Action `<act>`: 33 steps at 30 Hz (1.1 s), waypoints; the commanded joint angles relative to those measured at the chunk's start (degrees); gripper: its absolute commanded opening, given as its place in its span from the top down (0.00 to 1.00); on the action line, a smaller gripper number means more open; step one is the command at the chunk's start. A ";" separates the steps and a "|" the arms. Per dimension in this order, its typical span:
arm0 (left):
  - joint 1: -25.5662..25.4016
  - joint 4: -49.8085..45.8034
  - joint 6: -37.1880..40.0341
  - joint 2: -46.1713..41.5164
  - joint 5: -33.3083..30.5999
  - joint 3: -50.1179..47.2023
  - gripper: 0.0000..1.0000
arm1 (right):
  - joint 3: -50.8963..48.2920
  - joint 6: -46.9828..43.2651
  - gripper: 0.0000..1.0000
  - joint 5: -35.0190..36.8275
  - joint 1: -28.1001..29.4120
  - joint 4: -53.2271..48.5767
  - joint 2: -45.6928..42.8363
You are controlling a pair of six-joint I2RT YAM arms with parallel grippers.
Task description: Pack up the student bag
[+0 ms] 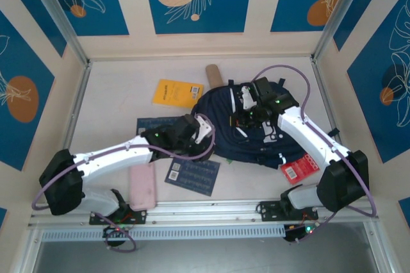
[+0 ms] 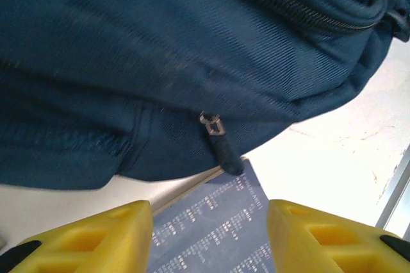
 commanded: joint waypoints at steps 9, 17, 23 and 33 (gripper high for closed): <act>-3.87 2.74 0.44 6.32 -4.19 3.32 0.55 | -0.86 3.14 1.00 -10.65 -4.12 4.34 -4.42; -4.07 3.77 -0.27 9.43 -5.31 5.16 0.52 | -1.46 3.60 1.00 -11.92 -4.49 4.97 -4.47; -3.99 3.33 -0.29 11.83 -7.84 7.84 0.60 | -1.82 3.69 1.00 -12.20 -4.58 5.15 -4.56; -3.93 0.71 1.13 11.34 -13.03 7.15 0.97 | -1.67 3.10 1.00 -11.10 -4.67 4.42 -4.82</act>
